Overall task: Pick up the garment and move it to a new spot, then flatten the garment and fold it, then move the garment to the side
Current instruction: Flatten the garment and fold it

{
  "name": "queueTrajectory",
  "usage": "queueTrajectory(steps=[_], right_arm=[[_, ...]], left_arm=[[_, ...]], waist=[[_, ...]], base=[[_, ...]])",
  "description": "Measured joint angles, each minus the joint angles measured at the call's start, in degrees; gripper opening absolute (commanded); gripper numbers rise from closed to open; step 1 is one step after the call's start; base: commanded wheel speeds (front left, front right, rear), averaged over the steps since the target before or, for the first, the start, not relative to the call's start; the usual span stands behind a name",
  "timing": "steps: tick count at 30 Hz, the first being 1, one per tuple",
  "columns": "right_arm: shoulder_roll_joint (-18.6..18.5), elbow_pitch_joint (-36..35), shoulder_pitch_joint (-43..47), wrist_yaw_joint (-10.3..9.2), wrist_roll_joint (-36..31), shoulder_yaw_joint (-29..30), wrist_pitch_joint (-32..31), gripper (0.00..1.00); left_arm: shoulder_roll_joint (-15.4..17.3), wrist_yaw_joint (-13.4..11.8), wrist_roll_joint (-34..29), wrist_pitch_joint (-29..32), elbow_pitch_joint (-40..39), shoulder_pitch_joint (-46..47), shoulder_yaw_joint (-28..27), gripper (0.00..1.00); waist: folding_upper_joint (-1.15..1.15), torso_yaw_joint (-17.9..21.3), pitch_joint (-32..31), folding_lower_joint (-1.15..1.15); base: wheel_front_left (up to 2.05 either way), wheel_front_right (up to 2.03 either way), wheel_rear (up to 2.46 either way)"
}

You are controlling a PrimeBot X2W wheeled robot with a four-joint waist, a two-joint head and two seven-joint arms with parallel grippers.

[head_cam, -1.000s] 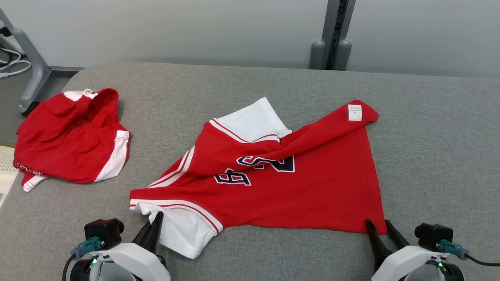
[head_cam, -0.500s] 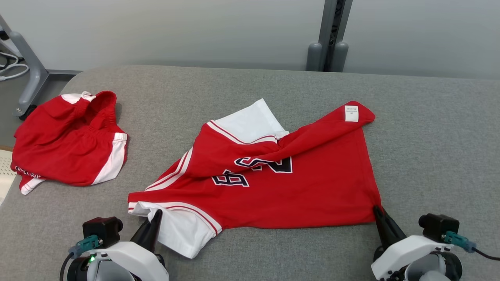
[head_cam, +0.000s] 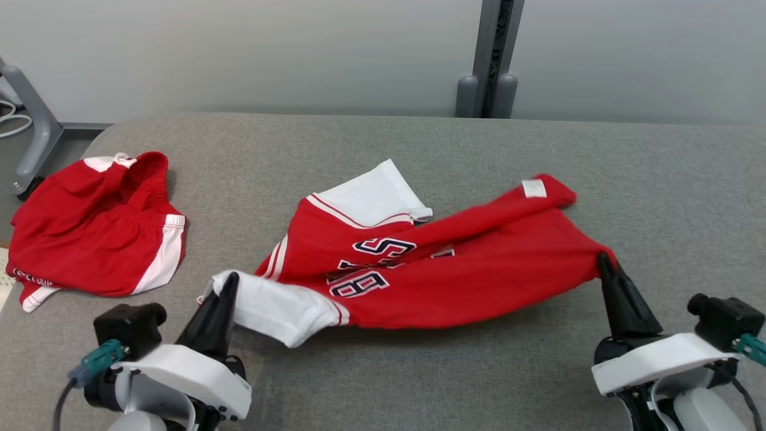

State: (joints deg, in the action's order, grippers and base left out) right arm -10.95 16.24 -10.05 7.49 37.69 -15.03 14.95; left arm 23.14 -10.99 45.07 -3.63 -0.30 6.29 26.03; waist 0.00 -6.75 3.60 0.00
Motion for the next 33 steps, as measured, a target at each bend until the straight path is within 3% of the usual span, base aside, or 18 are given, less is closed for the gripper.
queueTrajectory(steps=[9, 13, 17, 23, 33], right_arm=[[0.2, -13.6, 3.7, 0.00, -0.6, 3.8, -0.3, 0.00], [0.8, -17.2, 4.4, 0.00, -0.1, 4.8, -1.4, 0.00], [1.2, -16.5, 4.0, 0.00, 0.1, 4.0, -2.6, 0.00], [-0.2, -14.9, -2.7, 0.00, 0.1, 1.8, -3.4, 0.00], [-4.0, -6.5, -26.0, 0.00, 5.0, -3.5, -5.9, 0.00]], left_arm=[[4.3, -3.7, -0.2, 0.0, -10.2, -1.6, -4.5, 0.00], [4.5, -4.1, 0.7, 0.6, -13.5, -1.6, -5.4, 0.00], [5.0, -2.8, 1.2, 1.2, -11.7, -0.3, -5.3, 0.00], [4.8, 1.8, 3.1, 2.5, -7.6, 7.6, -5.5, 0.00], [5.4, 9.2, 1.7, 6.3, 5.9, 30.2, -4.6, 0.00]], waist=[[0.00, 1.3, -0.7, 0.00], [0.00, 1.7, -1.0, 0.00], [0.00, 2.2, -0.9, 0.00], [0.00, 3.5, 0.5, 0.00], [0.00, 6.1, 10.4, 0.00]], base=[[0.00, 0.00, 0.00], [0.00, 0.00, 0.00], [0.00, 0.00, 0.00], [0.00, 0.00, 0.00], [0.00, 0.00, 0.00]])
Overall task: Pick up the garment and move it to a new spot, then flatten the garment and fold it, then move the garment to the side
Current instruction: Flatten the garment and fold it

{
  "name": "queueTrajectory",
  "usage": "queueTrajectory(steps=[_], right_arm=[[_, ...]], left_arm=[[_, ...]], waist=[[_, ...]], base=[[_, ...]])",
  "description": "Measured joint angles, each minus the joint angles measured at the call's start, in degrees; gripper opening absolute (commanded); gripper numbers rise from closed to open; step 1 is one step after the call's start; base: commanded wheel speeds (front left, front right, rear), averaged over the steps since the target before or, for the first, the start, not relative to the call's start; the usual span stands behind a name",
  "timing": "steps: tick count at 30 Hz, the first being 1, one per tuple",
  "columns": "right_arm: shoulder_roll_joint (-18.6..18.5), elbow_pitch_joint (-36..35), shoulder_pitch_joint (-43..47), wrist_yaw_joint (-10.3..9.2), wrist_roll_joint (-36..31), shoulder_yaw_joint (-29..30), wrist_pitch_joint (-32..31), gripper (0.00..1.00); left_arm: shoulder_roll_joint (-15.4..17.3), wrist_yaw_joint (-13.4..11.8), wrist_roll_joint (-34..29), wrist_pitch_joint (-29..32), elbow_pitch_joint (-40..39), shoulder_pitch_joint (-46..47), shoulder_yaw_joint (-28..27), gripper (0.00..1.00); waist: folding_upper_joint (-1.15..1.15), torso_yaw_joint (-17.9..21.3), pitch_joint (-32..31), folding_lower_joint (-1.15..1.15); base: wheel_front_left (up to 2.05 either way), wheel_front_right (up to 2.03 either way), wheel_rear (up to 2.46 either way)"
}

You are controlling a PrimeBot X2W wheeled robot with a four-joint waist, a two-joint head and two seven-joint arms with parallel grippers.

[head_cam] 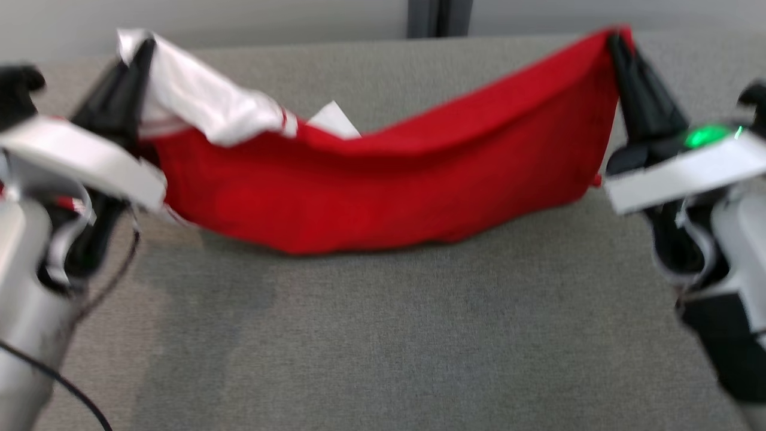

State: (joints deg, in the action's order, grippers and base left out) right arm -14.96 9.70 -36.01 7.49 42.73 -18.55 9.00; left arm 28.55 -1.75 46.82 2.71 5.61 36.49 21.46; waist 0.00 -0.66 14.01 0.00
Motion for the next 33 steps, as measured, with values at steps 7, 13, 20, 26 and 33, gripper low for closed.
queueTrajectory(steps=[7, 13, 20, 26, 33], right_arm=[[-3.8, 9.2, -24.7, 0.00, 0.1, -8.1, 0.9, 0.00], [-2.5, 20.0, -44.5, 0.00, 4.4, -8.9, 4.8, 0.00], [0.4, 26.1, -57.7, 0.00, 8.0, -3.6, 5.8, 0.00], [-0.4, 24.4, -57.3, 0.00, 5.1, -1.4, 6.0, 0.00], [-3.4, 27.6, -47.3, 0.00, 9.0, -8.5, 6.0, 0.00]], left_arm=[[-0.3, 5.5, -3.7, 0.8, 15.7, 24.2, 0.8, 0.00], [-1.3, 7.8, -7.2, -2.3, 27.1, 44.7, 1.5, 0.00], [-4.5, 8.5, -9.7, -9.3, 36.3, 58.9, 2.1, 0.00], [-7.2, 9.1, -7.3, -12.9, 40.4, 61.8, 4.1, 0.00], [-6.2, 9.2, 2.1, -9.9, 38.4, 51.7, 10.7, 0.00]], waist=[[0.00, 1.9, 10.1, 0.00], [0.00, 3.6, 17.8, 0.00], [0.00, 4.7, 21.8, 0.00], [0.00, 3.6, 20.1, 0.00], [0.00, 2.4, 17.9, 0.00]], base=[[0.00, 0.00, 0.00], [0.00, 0.00, 0.00], [0.00, 0.00, 0.00], [0.00, 0.00, 0.00], [0.00, 0.00, 0.00]])
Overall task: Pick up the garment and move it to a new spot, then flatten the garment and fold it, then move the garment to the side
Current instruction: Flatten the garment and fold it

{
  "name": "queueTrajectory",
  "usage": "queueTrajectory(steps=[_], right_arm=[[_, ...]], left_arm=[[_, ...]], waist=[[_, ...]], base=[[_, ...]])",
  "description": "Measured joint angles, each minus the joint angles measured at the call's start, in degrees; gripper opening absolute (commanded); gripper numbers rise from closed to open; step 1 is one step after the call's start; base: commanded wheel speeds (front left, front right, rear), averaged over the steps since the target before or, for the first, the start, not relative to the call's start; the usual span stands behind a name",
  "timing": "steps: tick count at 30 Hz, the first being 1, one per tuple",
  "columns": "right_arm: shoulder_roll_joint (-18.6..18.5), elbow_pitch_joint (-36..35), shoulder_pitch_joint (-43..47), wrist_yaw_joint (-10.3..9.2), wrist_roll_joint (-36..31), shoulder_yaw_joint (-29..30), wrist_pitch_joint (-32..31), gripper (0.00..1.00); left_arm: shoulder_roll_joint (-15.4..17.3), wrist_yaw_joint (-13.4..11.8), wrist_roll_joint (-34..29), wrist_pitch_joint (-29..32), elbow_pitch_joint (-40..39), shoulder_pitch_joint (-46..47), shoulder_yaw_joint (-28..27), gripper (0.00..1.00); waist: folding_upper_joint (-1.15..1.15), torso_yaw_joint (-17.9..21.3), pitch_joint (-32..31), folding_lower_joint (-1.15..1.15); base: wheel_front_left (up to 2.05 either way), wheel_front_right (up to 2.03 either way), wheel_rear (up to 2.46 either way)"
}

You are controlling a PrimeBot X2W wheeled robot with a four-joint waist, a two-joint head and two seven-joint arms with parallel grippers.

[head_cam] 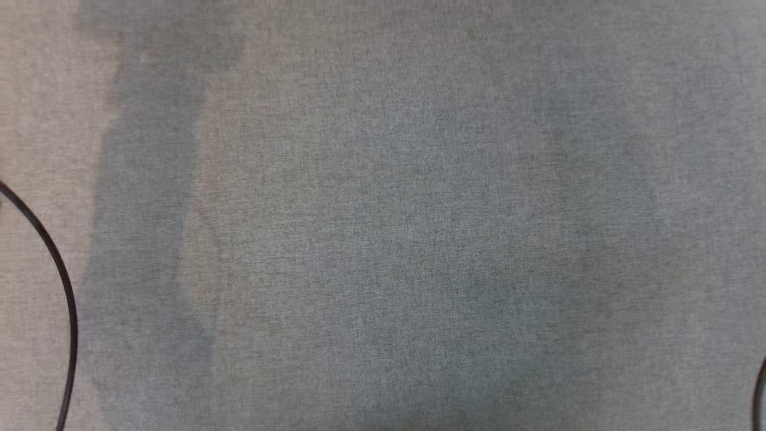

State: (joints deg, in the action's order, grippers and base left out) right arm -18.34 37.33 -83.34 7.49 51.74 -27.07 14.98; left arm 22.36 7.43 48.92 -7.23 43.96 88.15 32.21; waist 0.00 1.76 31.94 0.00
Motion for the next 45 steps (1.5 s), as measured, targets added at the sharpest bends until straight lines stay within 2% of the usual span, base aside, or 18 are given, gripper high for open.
queueTrajectory(steps=[7, 10, 14, 21, 25, 31, 41, 45], right_arm=[[-1.9, -0.1, 13.7, 0.00, 4.9, -9.5, 0.0, 0.00], [-2.9, -1.6, 21.0, 0.00, 7.5, -14.9, 0.0, 0.00], [-4.8, -3.5, 27.4, 0.00, 10.1, -18.5, 0.0, 0.00], [-7.9, -6.7, 38.2, 0.00, 11.4, -20.5, 0.0, 0.00], [-9.3, -8.8, 44.1, 0.00, 10.8, -19.8, 0.0, 0.00], [-10.3, -12.9, 52.5, 0.00, 8.8, -15.0, 0.0, 0.00], [-8.0, -18.6, 69.8, 0.00, 5.1, -1.7, 0.0, 0.00], [-6.9, -20.8, 75.6, 0.00, 3.4, 2.5, 0.0, 0.00]], left_arm=[[3.7, 0.0, 8.4, -0.5, -5.2, -17.7, 4.8, 0.00], [6.4, 0.0, 12.0, -2.2, -9.8, -28.7, 6.0, 0.00], [7.9, -0.1, 14.5, -3.6, -14.6, -39.5, 6.6, 0.00], [9.6, -5.9, 15.7, -6.0, -25.0, -54.4, 6.5, 0.00], [9.6, -8.8, 15.6, -6.6, -30.7, -61.0, 7.4, 0.00], [9.8, -12.4, 14.4, -7.3, -36.1, -68.4, 7.5, 0.00], [8.2, -14.7, 14.7, -7.7, -42.0, -78.4, 3.7, 0.00], [8.7, -15.9, 14.6, -7.8, -44.8, -82.3, 2.3, 0.00]], waist=[[0.00, 0.1, -3.7, 0.00], [0.00, 0.4, -7.3, 0.00], [0.00, 0.5, -11.5, 0.00], [0.00, -0.5, -18.0, 0.00], [0.00, -2.1, -20.5, 0.00], [0.00, -4.3, -22.2, 0.00], [0.00, -5.5, -24.0, 0.00], [0.00, -5.6, -25.2, 0.00]], base=[[0.00, 0.00, 0.00], [0.00, 0.00, 0.00], [0.00, 0.00, 0.00], [0.00, 0.00, 0.00], [0.00, 0.00, 0.00], [0.00, 0.00, 0.00], [0.00, 0.00, 0.00], [0.00, 0.00, 0.00]])
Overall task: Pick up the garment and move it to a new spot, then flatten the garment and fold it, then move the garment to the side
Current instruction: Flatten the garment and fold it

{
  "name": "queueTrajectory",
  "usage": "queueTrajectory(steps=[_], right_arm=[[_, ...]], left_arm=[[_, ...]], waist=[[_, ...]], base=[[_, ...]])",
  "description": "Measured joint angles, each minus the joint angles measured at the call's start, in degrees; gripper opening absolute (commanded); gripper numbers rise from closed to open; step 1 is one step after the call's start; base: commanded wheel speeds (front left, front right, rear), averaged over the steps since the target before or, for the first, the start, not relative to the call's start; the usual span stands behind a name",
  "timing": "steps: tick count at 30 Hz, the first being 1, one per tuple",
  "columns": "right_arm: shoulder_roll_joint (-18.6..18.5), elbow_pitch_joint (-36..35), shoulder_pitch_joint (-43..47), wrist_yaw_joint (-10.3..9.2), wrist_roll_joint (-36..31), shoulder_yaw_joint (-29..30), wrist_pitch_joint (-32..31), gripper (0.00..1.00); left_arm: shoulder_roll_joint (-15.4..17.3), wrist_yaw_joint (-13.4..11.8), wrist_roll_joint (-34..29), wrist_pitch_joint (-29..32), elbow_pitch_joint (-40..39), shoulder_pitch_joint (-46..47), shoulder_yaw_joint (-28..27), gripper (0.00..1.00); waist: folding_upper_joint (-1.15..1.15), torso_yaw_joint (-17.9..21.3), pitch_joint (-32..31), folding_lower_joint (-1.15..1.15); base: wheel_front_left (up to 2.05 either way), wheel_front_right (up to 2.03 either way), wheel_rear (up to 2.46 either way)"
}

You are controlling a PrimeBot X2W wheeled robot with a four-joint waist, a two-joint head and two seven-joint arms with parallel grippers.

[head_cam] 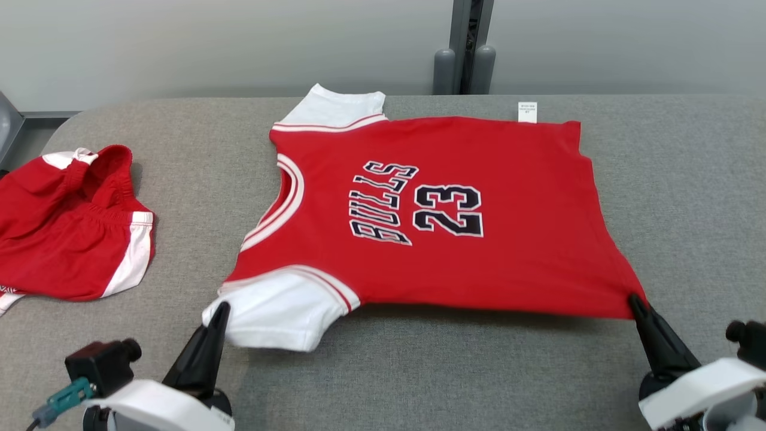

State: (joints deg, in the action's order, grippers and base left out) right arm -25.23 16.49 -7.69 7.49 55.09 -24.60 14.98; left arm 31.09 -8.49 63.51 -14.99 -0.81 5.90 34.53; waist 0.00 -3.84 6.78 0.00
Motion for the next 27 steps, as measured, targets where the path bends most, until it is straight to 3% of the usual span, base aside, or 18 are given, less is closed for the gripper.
queueTrajectory(steps=[6, 11, 16, 27], right_arm=[[0.5, -1.3, 5.1, 0.00, -1.8, 2.6, 0.0, 0.00], [1.4, -1.7, 6.2, 0.00, -2.4, 3.7, 0.0, 0.00], [1.9, -1.4, 5.4, 0.00, -2.8, 3.5, 0.0, 0.00], [3.7, 1.5, 1.4, 0.00, -3.1, 3.8, 0.0, 0.00]], left_arm=[[2.1, -1.2, 0.1, 0.0, -3.1, -4.4, -0.7, 0.00], [0.9, -1.6, 0.1, 0.0, -4.7, -4.5, -0.7, 0.00], [-1.1, -1.0, 1.2, 0.0, -3.1, -3.6, -0.9, 0.00], [-1.4, 0.9, -0.2, 0.3, 1.4, 1.5, -1.1, 0.00]], waist=[[0.00, -0.1, -0.1, 0.00], [0.00, -0.1, -0.2, 0.00], [0.00, 0.5, -0.1, 0.00], [0.00, 2.1, 2.1, 0.00]], base=[[0.00, 0.00, 0.00], [0.00, 0.00, 0.00], [0.00, 0.00, 0.00], [0.00, 0.00, 0.00]])
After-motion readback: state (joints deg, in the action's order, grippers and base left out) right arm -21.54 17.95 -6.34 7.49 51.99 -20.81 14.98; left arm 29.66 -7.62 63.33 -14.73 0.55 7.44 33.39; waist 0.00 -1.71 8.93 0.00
